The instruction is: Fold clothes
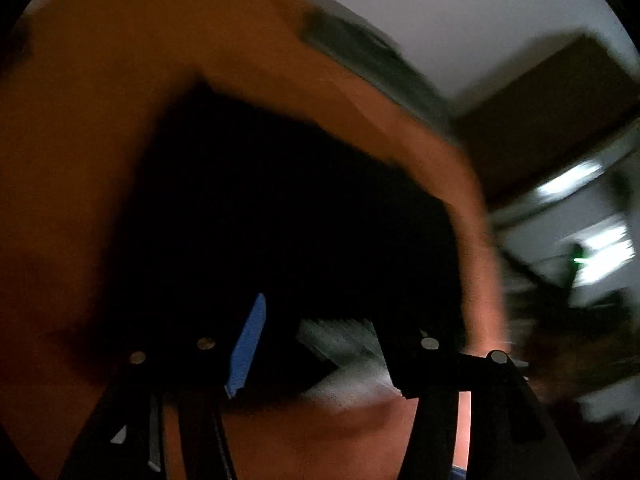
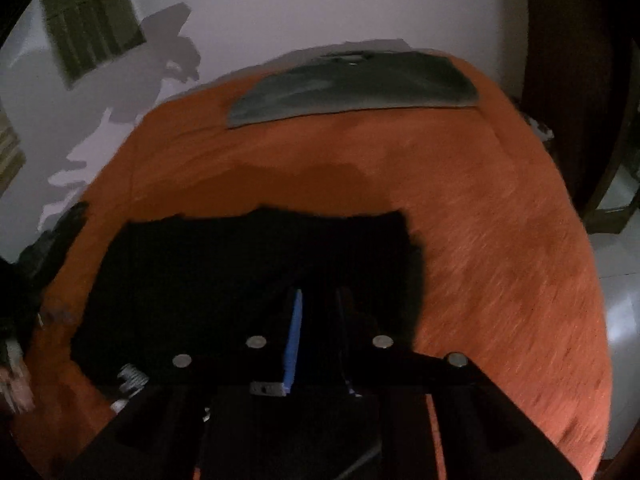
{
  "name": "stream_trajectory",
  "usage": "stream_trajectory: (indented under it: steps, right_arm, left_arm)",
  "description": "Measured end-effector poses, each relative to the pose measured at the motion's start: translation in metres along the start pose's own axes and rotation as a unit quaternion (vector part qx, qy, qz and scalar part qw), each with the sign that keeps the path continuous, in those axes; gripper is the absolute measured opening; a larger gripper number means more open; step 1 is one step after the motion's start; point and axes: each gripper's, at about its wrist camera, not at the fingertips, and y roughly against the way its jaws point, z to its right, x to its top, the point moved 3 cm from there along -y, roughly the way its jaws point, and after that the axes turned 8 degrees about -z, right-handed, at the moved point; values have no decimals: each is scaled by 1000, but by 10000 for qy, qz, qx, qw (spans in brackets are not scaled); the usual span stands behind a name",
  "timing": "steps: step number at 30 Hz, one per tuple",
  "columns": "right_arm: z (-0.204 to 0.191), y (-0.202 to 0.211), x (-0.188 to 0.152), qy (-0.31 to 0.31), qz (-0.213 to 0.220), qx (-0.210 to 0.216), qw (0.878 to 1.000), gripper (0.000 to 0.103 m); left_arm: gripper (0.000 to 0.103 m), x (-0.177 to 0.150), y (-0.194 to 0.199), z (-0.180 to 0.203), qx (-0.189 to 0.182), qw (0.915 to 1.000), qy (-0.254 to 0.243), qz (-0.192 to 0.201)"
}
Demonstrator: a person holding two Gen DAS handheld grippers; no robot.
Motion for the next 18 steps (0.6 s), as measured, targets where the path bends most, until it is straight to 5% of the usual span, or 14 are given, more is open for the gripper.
stream_trajectory:
  steps: [2, 6, 11, 18]
  right_arm:
    - [-11, -3, -16, -79, -124, 239, 9996, 25]
    - [-23, -21, -30, -86, -444, 401, 9982, 25]
    - [-16, -29, -32, -425, -500, 567, 9962, 25]
    - [-8, -28, -39, -654, -472, 539, 9953, 25]
  left_arm:
    - [64, -40, -22, -12, -536, 9958, 716, -214]
    - [64, -81, -54, -46, -373, 9823, 1813, -278]
    - [65, -81, -55, -37, -934, 9751, 1967, 414]
    - [65, -90, -67, -47, -1094, 9566, 2663, 462]
